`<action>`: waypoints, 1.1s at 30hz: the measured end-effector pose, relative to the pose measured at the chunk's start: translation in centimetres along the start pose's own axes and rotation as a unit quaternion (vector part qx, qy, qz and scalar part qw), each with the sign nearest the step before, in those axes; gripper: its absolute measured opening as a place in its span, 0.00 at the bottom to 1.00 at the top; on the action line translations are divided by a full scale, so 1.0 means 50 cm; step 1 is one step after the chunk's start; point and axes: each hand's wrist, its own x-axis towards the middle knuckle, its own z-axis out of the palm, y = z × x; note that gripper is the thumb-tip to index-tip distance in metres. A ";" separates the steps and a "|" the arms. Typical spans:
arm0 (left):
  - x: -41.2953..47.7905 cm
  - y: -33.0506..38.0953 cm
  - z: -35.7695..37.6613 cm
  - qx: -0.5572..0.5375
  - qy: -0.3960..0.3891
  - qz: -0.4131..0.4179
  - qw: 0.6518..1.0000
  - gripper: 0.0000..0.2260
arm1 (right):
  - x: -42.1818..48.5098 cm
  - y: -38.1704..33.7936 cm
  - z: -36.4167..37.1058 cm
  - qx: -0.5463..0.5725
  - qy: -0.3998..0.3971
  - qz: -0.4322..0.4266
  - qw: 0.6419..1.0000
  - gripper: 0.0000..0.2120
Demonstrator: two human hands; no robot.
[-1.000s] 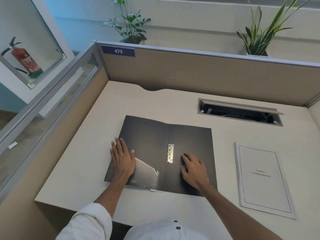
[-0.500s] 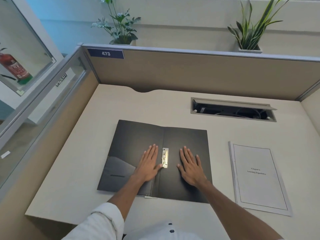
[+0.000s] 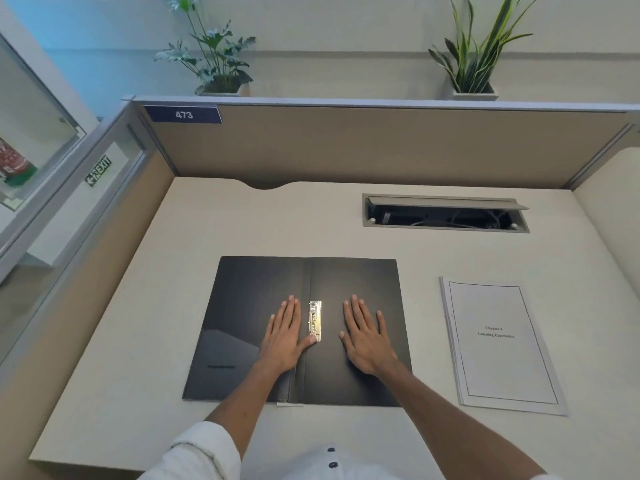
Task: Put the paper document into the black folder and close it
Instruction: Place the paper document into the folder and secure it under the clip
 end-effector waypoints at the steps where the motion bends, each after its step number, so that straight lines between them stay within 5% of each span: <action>1: 0.001 0.000 -0.002 -0.002 -0.010 0.001 1.000 0.45 | 0.000 0.000 -0.002 -0.001 -0.002 0.001 1.000 0.34; 5: -0.007 0.007 -0.035 -0.068 -0.041 0.015 0.997 0.40 | -0.003 0.005 -0.010 0.002 -0.009 0.000 1.000 0.33; 12: -0.053 0.020 -0.044 0.008 0.052 0.084 0.995 0.25 | -0.006 0.002 -0.011 -0.003 -0.005 0.001 1.000 0.33; 19: -0.019 0.049 -0.081 -0.057 0.164 0.155 0.972 0.13 | -0.007 0.003 -0.009 0.007 -0.013 0.004 1.000 0.34; 25: 0.024 0.070 -0.139 -0.097 0.169 0.085 0.977 0.07 | -0.005 0.006 -0.012 0.012 -0.025 0.002 1.000 0.34; 33: 0.071 0.079 -0.130 0.017 0.194 0.072 0.978 0.03 | -0.003 0.014 -0.007 0.014 -0.015 -0.004 1.000 0.34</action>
